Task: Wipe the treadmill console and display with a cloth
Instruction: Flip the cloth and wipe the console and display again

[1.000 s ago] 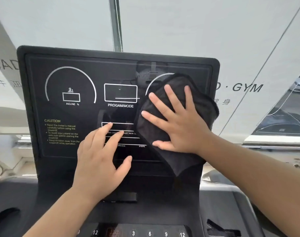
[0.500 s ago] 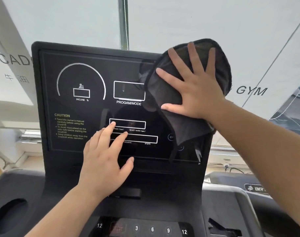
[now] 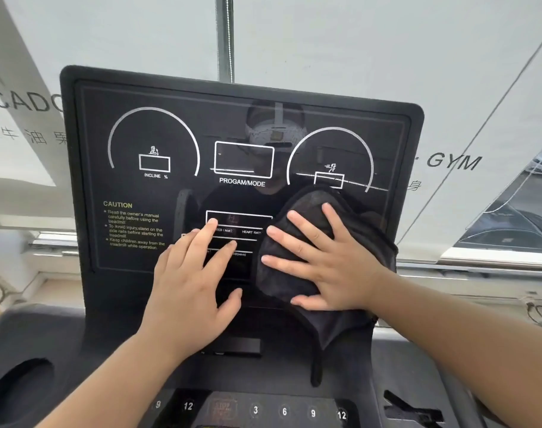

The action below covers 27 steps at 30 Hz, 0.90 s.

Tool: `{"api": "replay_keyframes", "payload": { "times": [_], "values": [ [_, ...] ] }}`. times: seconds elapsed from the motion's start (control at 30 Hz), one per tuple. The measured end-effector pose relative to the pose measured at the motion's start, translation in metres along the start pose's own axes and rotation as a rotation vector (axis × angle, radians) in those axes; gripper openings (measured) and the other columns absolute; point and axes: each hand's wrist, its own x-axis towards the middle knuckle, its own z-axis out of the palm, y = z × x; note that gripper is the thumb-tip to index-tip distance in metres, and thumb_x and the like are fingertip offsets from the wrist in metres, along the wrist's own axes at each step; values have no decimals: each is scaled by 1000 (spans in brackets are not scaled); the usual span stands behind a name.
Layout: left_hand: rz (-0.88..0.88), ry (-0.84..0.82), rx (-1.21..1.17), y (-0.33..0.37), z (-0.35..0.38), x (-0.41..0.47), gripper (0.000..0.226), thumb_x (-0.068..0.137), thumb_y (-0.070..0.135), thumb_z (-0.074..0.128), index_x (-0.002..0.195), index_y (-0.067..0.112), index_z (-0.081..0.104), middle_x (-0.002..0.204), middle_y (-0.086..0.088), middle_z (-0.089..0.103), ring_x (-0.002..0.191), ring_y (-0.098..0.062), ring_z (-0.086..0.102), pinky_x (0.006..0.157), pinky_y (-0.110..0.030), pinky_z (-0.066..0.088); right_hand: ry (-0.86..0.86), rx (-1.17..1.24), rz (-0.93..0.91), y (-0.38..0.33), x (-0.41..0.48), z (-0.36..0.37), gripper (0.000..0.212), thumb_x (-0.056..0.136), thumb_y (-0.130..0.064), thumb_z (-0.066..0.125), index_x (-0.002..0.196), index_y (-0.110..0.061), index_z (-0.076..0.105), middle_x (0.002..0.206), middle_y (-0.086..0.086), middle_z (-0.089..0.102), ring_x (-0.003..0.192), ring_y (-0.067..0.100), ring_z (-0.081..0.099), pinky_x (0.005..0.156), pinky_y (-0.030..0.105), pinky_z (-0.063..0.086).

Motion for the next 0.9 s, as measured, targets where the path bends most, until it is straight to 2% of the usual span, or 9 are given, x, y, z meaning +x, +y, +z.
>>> {"api": "replay_keyframes", "payload": {
  "times": [0.07, 0.23, 0.37, 0.43, 0.6, 0.67, 0.77, 0.83, 0.9],
  "values": [
    [5, -11, 0, -1, -2, 0, 68, 77, 52, 57, 135, 15, 62, 155, -15, 42, 134, -38, 44, 104, -56, 42, 27, -14, 24, 27, 7, -9, 86, 86, -79, 52, 159, -37, 35, 171, 4, 22, 157, 41, 16, 119, 74, 4],
    [9, -35, -5, -2, -5, -1, 68, 77, 53, 57, 135, 16, 62, 155, -14, 42, 135, -37, 44, 105, -57, 43, 16, -70, 460, 102, 52, -48, 96, 82, -84, 49, 162, -39, 23, 174, 10, 7, 156, 50, 3, 114, 82, 2],
    [0, -39, -24, -3, -6, -2, 68, 78, 53, 55, 134, 15, 62, 157, -12, 40, 136, -36, 43, 105, -60, 43, -2, -65, 662, 83, 76, -51, 100, 83, -87, 40, 164, -35, 13, 173, 14, 0, 155, 52, -2, 115, 80, 1],
    [-6, -38, -42, -3, -5, -3, 68, 79, 52, 54, 135, 13, 61, 157, -12, 39, 138, -36, 42, 107, -60, 41, 1, -49, 658, 57, 77, -43, 101, 83, -87, 39, 165, -32, 14, 173, 16, 1, 155, 51, -2, 116, 79, 1],
    [-19, -46, -82, -4, -7, 3, 67, 84, 50, 50, 134, 8, 61, 155, -11, 43, 137, -33, 43, 110, -52, 42, 20, 1, 374, -4, 29, -11, 97, 81, -83, 51, 161, -33, 31, 172, 11, 12, 157, 46, 5, 115, 80, 2],
    [-17, -53, -78, -5, -9, 3, 67, 83, 50, 51, 133, 7, 62, 154, -10, 43, 136, -33, 45, 108, -52, 44, 31, -10, 353, -3, 10, -6, 96, 78, -82, 56, 159, -34, 35, 171, 10, 15, 156, 46, 10, 115, 80, 3],
    [-11, -75, -80, -6, -10, 3, 68, 83, 51, 51, 133, 8, 62, 156, -10, 42, 136, -33, 46, 107, -54, 45, 24, -30, 611, 29, 6, -18, 102, 76, -85, 55, 160, -33, 31, 172, 15, 12, 154, 53, 9, 113, 81, 2],
    [-5, -88, -79, -8, -10, 2, 68, 83, 52, 51, 135, 9, 61, 157, -9, 41, 136, -33, 46, 107, -54, 45, -6, -1, 854, 53, 16, -30, 106, 77, -87, 47, 163, -30, 22, 172, 20, 4, 154, 55, 2, 114, 80, 1],
    [4, -96, -81, -9, -12, 1, 68, 83, 52, 51, 137, 10, 60, 158, -8, 39, 137, -33, 45, 107, -54, 44, -15, 38, 1014, 66, 33, -39, 109, 79, -88, 43, 164, -28, 13, 170, 24, -1, 153, 57, -1, 116, 80, 2]
  ]
}}
